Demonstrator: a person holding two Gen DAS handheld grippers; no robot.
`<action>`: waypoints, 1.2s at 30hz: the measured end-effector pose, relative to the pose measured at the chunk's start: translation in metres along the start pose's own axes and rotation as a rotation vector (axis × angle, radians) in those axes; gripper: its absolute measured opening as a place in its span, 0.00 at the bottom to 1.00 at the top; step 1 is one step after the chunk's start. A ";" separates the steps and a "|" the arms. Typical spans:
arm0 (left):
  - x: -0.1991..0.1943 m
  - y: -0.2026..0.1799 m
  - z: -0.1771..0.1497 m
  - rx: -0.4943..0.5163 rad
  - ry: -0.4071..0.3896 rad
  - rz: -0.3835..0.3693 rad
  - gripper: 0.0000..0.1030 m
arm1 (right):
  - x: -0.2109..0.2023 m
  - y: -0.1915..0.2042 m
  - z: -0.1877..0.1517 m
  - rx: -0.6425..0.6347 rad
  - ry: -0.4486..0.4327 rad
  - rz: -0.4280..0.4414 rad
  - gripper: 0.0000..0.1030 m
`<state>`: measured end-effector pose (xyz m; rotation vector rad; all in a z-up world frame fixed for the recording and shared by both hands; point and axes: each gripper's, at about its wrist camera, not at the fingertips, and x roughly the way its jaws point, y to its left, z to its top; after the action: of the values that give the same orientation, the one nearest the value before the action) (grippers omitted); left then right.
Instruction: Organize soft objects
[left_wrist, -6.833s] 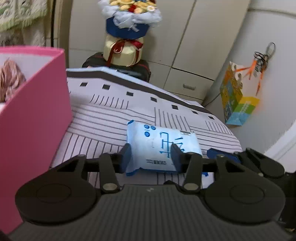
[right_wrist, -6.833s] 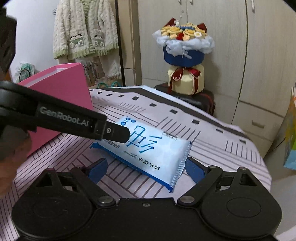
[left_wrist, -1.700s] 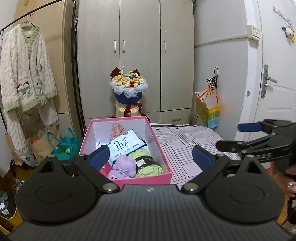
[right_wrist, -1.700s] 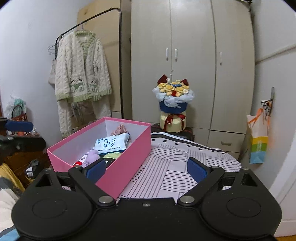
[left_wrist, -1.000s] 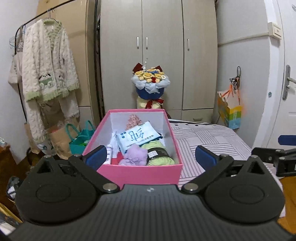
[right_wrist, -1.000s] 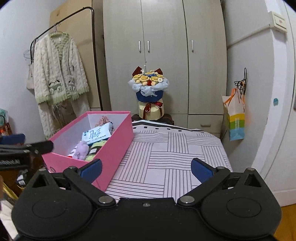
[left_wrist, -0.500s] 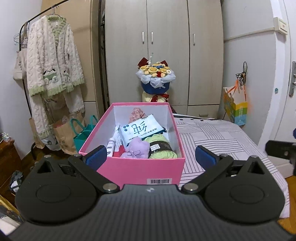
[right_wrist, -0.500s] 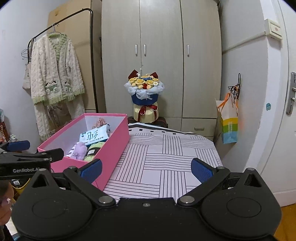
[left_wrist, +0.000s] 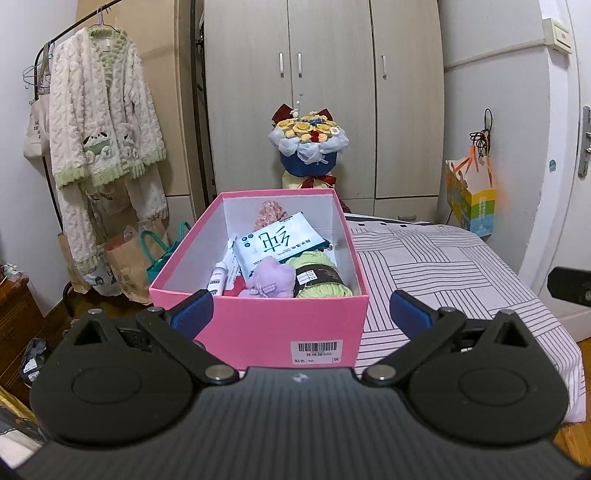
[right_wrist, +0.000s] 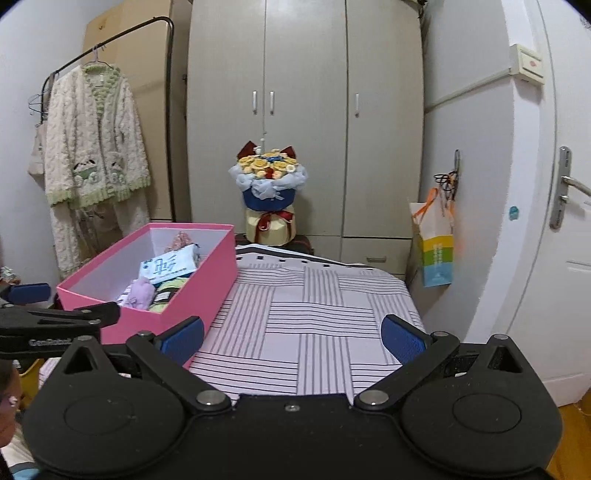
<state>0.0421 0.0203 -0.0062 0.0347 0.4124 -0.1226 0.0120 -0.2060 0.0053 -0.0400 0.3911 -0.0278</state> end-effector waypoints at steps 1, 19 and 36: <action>0.000 0.000 0.000 -0.001 0.000 0.000 1.00 | 0.001 0.000 -0.001 0.001 -0.001 -0.008 1.00; -0.003 -0.001 -0.005 -0.003 -0.014 0.004 1.00 | 0.007 -0.007 -0.011 0.047 0.009 -0.050 1.00; -0.003 -0.002 -0.012 0.020 -0.023 0.014 1.00 | 0.006 -0.001 -0.021 0.022 -0.044 -0.069 1.00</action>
<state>0.0346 0.0194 -0.0159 0.0556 0.3877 -0.1135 0.0096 -0.2081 -0.0159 -0.0319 0.3454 -0.0992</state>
